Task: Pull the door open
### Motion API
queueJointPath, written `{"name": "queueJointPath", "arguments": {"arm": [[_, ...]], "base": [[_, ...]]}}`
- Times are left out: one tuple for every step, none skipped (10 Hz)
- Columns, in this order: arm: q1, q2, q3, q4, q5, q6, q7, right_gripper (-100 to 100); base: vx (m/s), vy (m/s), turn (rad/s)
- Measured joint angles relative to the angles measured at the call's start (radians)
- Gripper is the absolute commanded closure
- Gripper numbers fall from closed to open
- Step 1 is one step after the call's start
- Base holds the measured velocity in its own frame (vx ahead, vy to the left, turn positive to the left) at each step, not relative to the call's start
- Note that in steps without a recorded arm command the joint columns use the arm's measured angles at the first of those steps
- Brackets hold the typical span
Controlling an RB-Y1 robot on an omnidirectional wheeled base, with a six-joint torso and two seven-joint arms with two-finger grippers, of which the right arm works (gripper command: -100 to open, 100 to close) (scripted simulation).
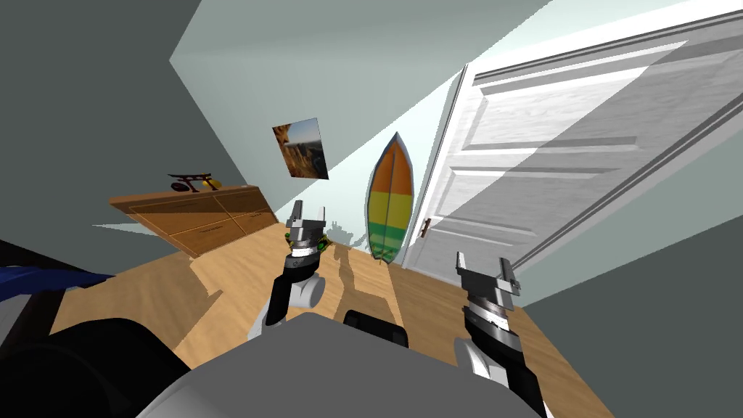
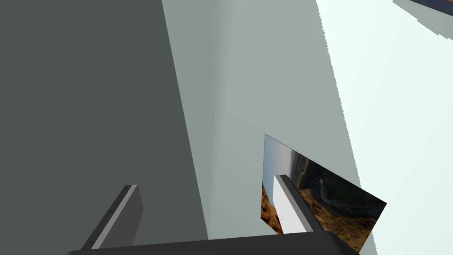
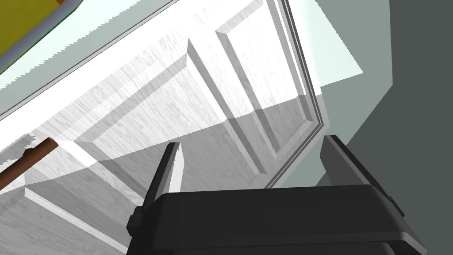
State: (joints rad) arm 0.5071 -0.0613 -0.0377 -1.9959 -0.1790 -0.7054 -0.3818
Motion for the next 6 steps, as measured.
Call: {"name": "queueJointPath", "arguments": {"arm": [[0.002,-0.004,0.001,0.023,-0.02,-0.006,-0.026,-100],[-0.003,-0.007,0.001,0.051,-0.041,-0.01,-0.051,-100],[0.0,-0.019,-0.006,0.08,-0.066,-0.02,-0.084,-100],[-0.003,-0.022,-0.005,0.112,-0.087,-0.029,-0.112,-100],[-0.006,-0.027,-0.006,0.141,-0.11,-0.035,-0.141,-100],[-0.006,-0.035,-0.01,0.166,-0.134,-0.039,-0.172,-100]], "base": [[0.086,-0.053,0.184],[0.089,-0.029,0.242],[0.082,-0.039,0.19],[0.087,-0.064,0.156],[0.078,-0.071,0.235],[0.076,-0.074,0.207]]}}
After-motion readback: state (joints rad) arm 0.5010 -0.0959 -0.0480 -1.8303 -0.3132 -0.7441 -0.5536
